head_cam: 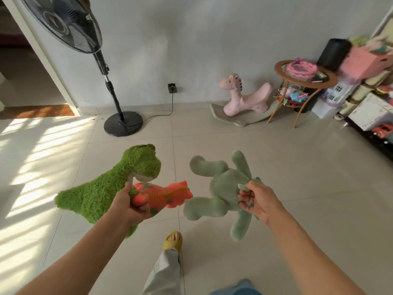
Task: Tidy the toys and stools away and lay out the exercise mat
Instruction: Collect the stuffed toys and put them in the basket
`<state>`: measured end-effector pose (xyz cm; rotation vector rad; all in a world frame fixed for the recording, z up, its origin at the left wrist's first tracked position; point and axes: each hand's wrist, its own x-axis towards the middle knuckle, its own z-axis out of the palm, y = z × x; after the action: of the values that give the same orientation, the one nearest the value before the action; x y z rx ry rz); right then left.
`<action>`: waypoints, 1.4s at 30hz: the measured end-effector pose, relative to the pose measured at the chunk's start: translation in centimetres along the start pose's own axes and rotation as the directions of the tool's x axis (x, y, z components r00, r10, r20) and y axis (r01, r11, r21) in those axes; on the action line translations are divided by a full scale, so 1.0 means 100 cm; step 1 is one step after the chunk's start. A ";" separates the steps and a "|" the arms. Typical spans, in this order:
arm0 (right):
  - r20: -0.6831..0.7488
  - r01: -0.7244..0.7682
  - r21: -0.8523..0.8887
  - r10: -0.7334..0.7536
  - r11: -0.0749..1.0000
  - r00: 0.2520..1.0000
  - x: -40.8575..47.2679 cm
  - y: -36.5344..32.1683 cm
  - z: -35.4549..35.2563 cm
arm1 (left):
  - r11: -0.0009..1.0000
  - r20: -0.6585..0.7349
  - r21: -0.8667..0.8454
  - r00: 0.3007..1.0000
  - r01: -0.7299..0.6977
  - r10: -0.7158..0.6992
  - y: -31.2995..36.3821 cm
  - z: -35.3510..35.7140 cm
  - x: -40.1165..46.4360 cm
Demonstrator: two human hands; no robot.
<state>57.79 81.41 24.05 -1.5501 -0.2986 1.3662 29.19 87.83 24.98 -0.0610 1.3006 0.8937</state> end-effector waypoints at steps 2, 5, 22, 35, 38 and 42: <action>-0.046 0.002 0.018 -0.001 1.000 0.999 0.020 -0.016 -0.008 | 0.998 0.019 0.050 0.999 0.025 -0.026 0.009 0.034 0.025; -0.141 0.017 0.050 -0.010 0.999 0.990 0.060 -0.043 -0.018 | 0.989 0.066 0.128 0.994 0.073 -0.082 0.026 0.093 0.065; -0.481 0.127 0.293 0.032 0.948 0.876 0.217 -0.198 -0.118 | 0.872 0.259 0.487 0.945 0.051 -0.200 0.037 0.443 0.177; -0.516 0.147 0.126 -0.062 0.981 0.854 0.329 -0.340 -0.338 | 0.864 0.195 0.478 0.940 0.159 -0.281 -0.116 0.690 0.204; -0.528 0.153 0.103 -0.077 0.983 0.845 0.350 -0.368 -0.373 | 0.861 0.227 0.486 0.929 0.152 -0.292 -0.138 0.740 0.201; -0.567 0.190 0.073 -0.116 0.979 0.816 0.385 -0.404 -0.416 | 0.843 0.255 0.523 0.919 0.129 -0.299 -0.163 0.810 0.212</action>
<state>122.40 107.15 26.56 -1.7018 0.0319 0.7354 103.72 129.36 25.48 0.3311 1.1437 0.3298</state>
